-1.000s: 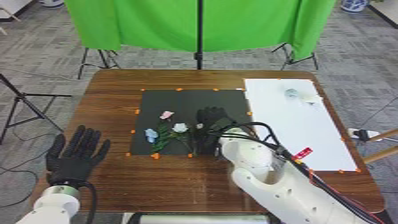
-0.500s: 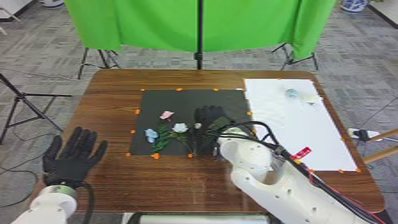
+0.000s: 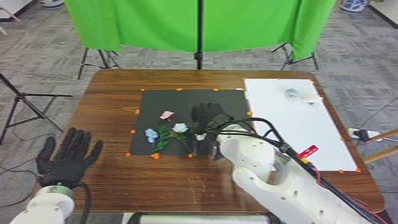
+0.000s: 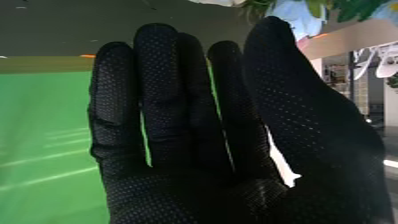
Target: Arrange flowers
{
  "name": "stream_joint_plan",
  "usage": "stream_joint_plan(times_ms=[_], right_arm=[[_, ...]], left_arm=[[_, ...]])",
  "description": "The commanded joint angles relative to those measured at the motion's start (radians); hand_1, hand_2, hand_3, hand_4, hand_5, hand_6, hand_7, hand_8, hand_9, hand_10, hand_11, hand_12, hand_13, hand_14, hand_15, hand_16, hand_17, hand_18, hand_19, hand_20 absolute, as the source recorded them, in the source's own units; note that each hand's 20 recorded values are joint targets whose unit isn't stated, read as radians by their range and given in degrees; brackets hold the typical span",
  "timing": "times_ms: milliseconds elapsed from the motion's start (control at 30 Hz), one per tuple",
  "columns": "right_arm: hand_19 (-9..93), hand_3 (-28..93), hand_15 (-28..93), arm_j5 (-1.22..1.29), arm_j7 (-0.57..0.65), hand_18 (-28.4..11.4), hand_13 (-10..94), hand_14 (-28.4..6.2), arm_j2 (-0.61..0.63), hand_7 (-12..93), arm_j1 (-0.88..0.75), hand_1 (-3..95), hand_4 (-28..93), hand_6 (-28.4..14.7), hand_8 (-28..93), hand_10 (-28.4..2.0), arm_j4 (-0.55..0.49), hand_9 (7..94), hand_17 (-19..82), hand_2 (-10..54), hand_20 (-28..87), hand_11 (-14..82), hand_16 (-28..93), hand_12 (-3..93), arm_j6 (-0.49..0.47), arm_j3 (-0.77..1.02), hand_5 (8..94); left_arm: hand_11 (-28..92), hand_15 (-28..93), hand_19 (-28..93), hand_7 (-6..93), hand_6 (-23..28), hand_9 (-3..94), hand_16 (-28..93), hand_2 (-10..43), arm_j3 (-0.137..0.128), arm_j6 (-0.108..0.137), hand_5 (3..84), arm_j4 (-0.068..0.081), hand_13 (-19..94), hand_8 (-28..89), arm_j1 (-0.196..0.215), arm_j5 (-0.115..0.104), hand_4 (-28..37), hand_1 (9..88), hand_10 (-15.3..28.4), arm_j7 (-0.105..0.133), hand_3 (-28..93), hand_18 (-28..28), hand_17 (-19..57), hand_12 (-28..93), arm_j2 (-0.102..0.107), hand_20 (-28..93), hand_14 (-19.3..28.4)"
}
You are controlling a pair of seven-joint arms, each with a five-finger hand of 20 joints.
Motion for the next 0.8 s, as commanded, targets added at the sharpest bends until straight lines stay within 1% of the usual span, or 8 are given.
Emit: stream_joint_plan(times_ms=[33,100,200,367,500,600,700,800], right_arm=[[76,70,48,0.002,0.003,-22.6,59,-11.8,0.012,21,-0.003,54.0,-28,-4.3,-12,-16.5,-0.016,61.5,30,-9.5,30,26.5,32,24.3,-0.002,0.021,56.0],[76,72,48,0.004,0.015,-22.7,59,-12.5,0.013,21,-0.003,52.5,-28,-4.5,-12,-17.0,-0.015,61.0,30,-9.5,30,25.9,31,24.2,0.006,0.055,55.9],[76,74,50,0.019,0.075,-22.9,58,-13.9,0.038,20,-0.001,50.3,-28,-4.9,-11,-17.7,-0.011,60.1,30,-9.5,29,24.4,26,23.7,0.076,0.124,55.1],[73,75,49,0.034,0.161,-22.9,53,-15.8,0.122,18,0.015,47.4,-28,-6.1,-11,-19.4,0.038,56.1,29,-9.5,27,20.1,22,21.8,0.121,0.243,53.5],[70,77,45,0.056,0.242,-23.1,44,-18.5,0.194,16,0.018,45.3,-28,-7.6,-10,-21.9,0.108,48.5,26,-9.5,23,16.1,17,20.0,0.132,0.324,49.7],[68,77,43,0.039,0.283,-23.1,37,-19.7,0.232,16,0.035,47.2,-28,-8.3,-10,-22.7,0.198,44.0,23,-9.5,20,14.1,15,18.9,0.190,0.335,47.9],[68,79,40,0.059,0.283,-22.6,36,-18.6,0.262,17,0.049,53.9,-28,-7.3,-11,-21.4,0.259,41.3,25,-9.5,18,13.0,12,17.1,0.150,0.343,47.8],[68,79,39,0.054,0.274,-22.4,35,-18.0,0.269,18,0.043,55.5,-28,-6.2,-11,-20.6,0.295,39.8,25,-9.5,18,12.1,12,16.3,0.107,0.360,46.7]], left_arm=[[33,52,42,26.4,7.0,44.3,-7,11.8,0.006,0.008,44.8,-0.004,36,-14,0.014,-0.010,-28.3,28.5,15.3,0.005,76,15.5,-4.2,13,0.000,19,16.1],[33,52,42,26.4,7.1,44.2,-7,11.8,0.008,0.003,44.8,-0.003,36,-14,0.013,-0.005,-28.3,28.5,15.3,0.003,76,15.5,-4.2,13,-0.004,19,16.1],[33,52,42,26.3,7.2,43.8,-7,11.8,0.013,-0.018,44.8,-0.002,36,-14,0.015,0.008,-28.3,28.5,15.3,0.000,76,15.5,-4.2,13,-0.003,19,15.9],[33,51,41,25.6,7.1,43.0,-7,12.1,0.011,-0.048,44.1,-0.004,35,-14,0.024,0.033,-28.3,28.4,15.3,0.003,76,15.5,-4.4,13,-0.003,19,15.9],[33,51,41,25.0,7.0,42.5,-7,12.2,0.010,-0.073,43.6,-0.005,34,-13,0.035,0.048,-28.3,28.3,15.4,0.007,75,15.3,-4.4,13,0.001,19,15.8],[32,51,41,24.5,7.1,42.1,-7,12.3,0.011,-0.075,43.4,-0.005,34,-13,0.035,0.052,-28.3,28.4,15.4,0.011,75,15.3,-4.5,13,0.003,19,15.7],[32,50,41,24.3,7.0,42.0,-7,12.1,0.011,-0.085,43.3,-0.005,34,-13,0.037,0.053,-28.3,28.3,15.4,0.013,75,15.3,-4.6,13,0.003,19,15.6],[32,50,41,24.3,7.0,41.8,-7,11.9,0.016,-0.084,43.2,-0.002,34,-13,0.030,0.057,-28.3,28.7,15.3,0.010,75,15.3,-4.6,13,0.005,19,15.6]])
